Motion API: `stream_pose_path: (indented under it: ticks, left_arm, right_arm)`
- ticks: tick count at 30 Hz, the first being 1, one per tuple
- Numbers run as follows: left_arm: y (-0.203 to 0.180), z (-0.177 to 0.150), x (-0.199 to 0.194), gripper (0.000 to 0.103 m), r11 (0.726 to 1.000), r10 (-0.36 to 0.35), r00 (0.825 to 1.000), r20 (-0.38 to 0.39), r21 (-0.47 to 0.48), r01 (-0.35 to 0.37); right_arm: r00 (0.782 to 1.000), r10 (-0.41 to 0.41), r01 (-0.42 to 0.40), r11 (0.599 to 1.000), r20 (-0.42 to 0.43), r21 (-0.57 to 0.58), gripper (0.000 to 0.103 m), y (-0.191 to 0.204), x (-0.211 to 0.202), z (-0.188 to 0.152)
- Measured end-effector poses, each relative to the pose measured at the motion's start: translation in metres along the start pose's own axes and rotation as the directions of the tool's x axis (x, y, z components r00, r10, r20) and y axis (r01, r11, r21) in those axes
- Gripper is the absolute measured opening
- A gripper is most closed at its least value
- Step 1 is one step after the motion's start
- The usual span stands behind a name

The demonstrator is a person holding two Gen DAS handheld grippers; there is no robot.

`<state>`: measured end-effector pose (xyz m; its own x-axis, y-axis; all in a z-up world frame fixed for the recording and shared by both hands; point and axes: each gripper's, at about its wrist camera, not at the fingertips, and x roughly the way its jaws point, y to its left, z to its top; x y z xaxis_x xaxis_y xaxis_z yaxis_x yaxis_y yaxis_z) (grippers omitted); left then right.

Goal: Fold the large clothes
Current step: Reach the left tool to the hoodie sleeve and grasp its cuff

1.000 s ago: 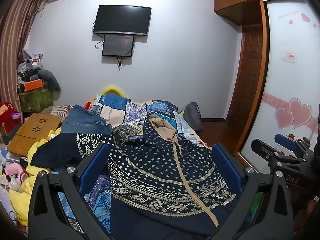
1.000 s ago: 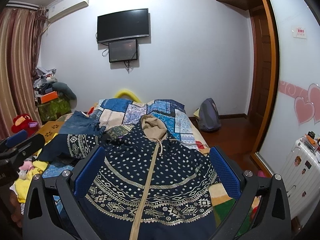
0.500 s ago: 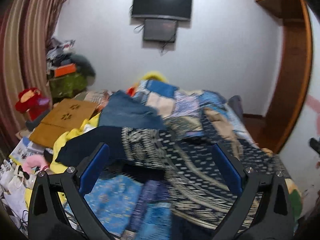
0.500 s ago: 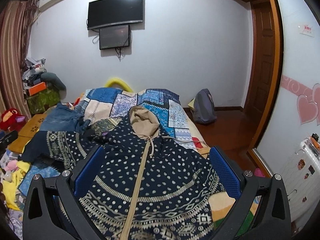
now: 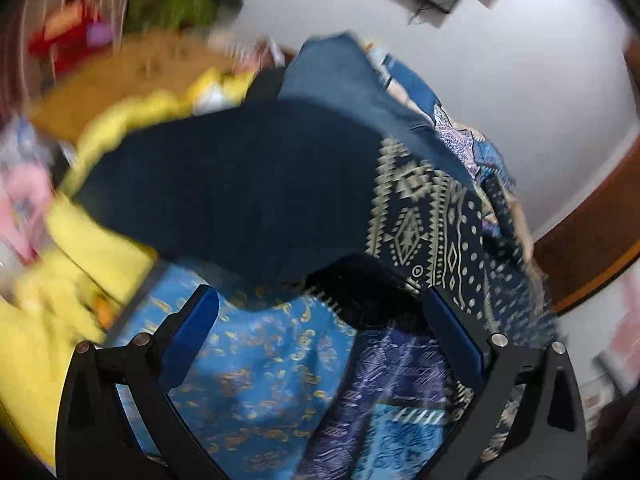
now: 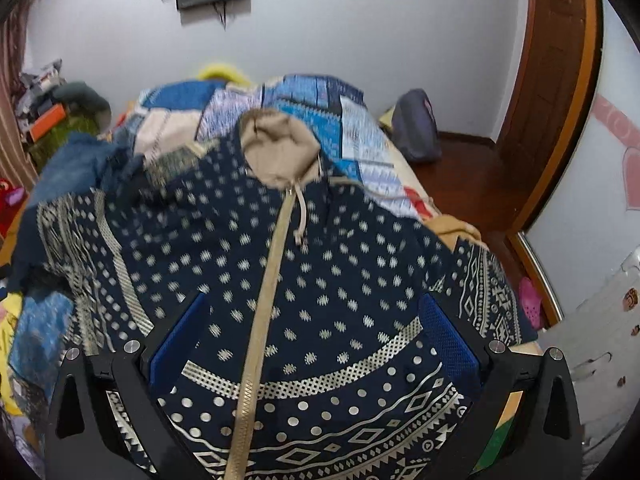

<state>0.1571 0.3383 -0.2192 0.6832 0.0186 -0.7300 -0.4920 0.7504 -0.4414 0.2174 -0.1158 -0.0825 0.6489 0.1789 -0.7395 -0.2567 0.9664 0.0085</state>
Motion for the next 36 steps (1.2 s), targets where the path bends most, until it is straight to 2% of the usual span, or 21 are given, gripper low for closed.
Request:
stream_pose_path:
  ticks: [2, 3, 4, 6, 8, 10, 11, 12, 13, 15, 16, 18, 20, 22, 25, 28, 31, 34, 36]
  left_arm:
    - [0.023, 0.003, 0.014, 0.102, 0.987, -0.112, 0.994, -0.015, -0.121, 0.11]
    - [0.034, 0.003, 0.021, 0.102, 0.97, -0.162, 0.987, -0.011, -0.183, 0.157]
    - [0.042, 0.004, 0.027, 0.101, 0.951, -0.201, 0.98, -0.006, -0.241, 0.194]
    - [0.056, 0.005, 0.037, 0.09, 0.911, -0.268, 0.963, 0.01, -0.322, 0.257]
    - [0.071, 0.005, 0.047, 0.088, 0.859, -0.322, 0.946, 0.04, -0.408, 0.309]
    - [0.079, 0.006, 0.049, 0.075, 0.832, -0.305, 0.949, 0.083, -0.461, 0.308]
    - [0.082, 0.007, 0.048, 0.061, 0.836, -0.259, 0.961, 0.098, -0.476, 0.274]
    - [0.084, 0.008, 0.047, 0.051, 0.842, -0.222, 0.97, 0.099, -0.482, 0.242]
    - [0.083, 0.01, 0.046, 0.047, 0.853, -0.192, 0.976, 0.099, -0.476, 0.216]
    - [0.074, 0.013, 0.042, 0.029, 0.884, -0.143, 0.984, 0.106, -0.433, 0.175]
    - [0.069, 0.015, 0.039, 0.024, 0.898, -0.126, 0.986, 0.108, -0.41, 0.159]
    - [0.046, 0.023, 0.024, 0.01, 0.942, -0.031, 0.992, 0.124, -0.327, 0.071]
    - [0.029, 0.029, 0.01, 0.008, 0.962, 0.021, 0.986, 0.164, -0.27, 0.024]
    - [0.009, 0.038, -0.008, 0.008, 0.974, 0.013, 0.979, 0.201, -0.223, 0.033]
    - [-0.041, 0.053, -0.039, 0.008, 0.992, -0.014, 0.964, 0.265, -0.114, 0.046]
    - [-0.091, 0.056, -0.072, 0.008, 0.999, -0.048, 0.948, 0.315, -0.002, 0.051]
    - [-0.146, 0.065, -0.086, 0.007, 0.992, -0.088, 0.935, 0.344, 0.119, 0.05]
    - [-0.211, 0.06, -0.09, 0.007, 0.961, -0.122, 0.93, 0.346, 0.274, 0.025]
    - [-0.258, 0.047, -0.085, 0.007, 0.922, -0.156, 0.935, 0.318, 0.386, 0.022]
  right_arm:
    - [1.0, -0.013, 0.013, 1.0, -0.008, -0.014, 0.103, 0.001, 0.006, 0.0]
    - [1.0, -0.018, 0.017, 1.0, -0.009, -0.02, 0.103, 0.002, 0.008, -0.001]
    - [1.0, -0.022, 0.022, 0.999, -0.013, -0.032, 0.103, 0.004, 0.009, -0.001]
    - [0.999, -0.029, 0.028, 0.998, -0.018, -0.061, 0.103, 0.01, 0.011, 0.0]
    - [0.999, -0.038, 0.037, 0.995, -0.015, -0.092, 0.103, 0.019, 0.013, -0.001]
    - [0.999, -0.044, 0.042, 0.992, -0.011, -0.118, 0.103, 0.026, 0.015, 0.0]
    - [0.999, -0.045, 0.044, 0.991, -0.01, -0.129, 0.103, 0.028, 0.015, -0.001]
    - [0.999, -0.045, 0.043, 0.99, -0.013, -0.137, 0.103, 0.031, 0.016, -0.002]
    - [0.999, -0.041, 0.038, 0.989, -0.017, -0.141, 0.103, 0.033, 0.017, -0.002]
    - [0.999, -0.03, 0.025, 0.987, -0.029, -0.156, 0.103, 0.038, 0.019, -0.005]
    - [0.999, -0.03, 0.024, 0.986, -0.032, -0.164, 0.103, 0.041, 0.019, -0.007]
    - [0.999, -0.04, 0.033, 0.981, -0.034, -0.191, 0.103, 0.046, 0.019, -0.01]
    - [0.999, -0.044, 0.038, 0.977, -0.024, -0.207, 0.103, 0.049, 0.015, -0.012]
    - [0.999, -0.035, 0.032, 0.976, -0.008, -0.214, 0.103, 0.049, 0.009, -0.012]
    - [1.0, -0.003, 0.002, 0.979, -0.005, -0.205, 0.103, 0.046, 0.002, -0.009]
    - [1.0, 0.016, -0.014, 0.981, 0.005, -0.194, 0.103, 0.042, -0.004, -0.007]
    - [0.999, 0.031, -0.026, 0.984, 0.025, -0.176, 0.103, 0.034, -0.012, -0.006]
    - [0.998, 0.044, -0.038, 0.988, 0.035, -0.148, 0.103, 0.019, -0.019, -0.004]
    - [0.998, 0.05, -0.045, 0.991, 0.037, -0.13, 0.103, 0.008, -0.023, -0.002]
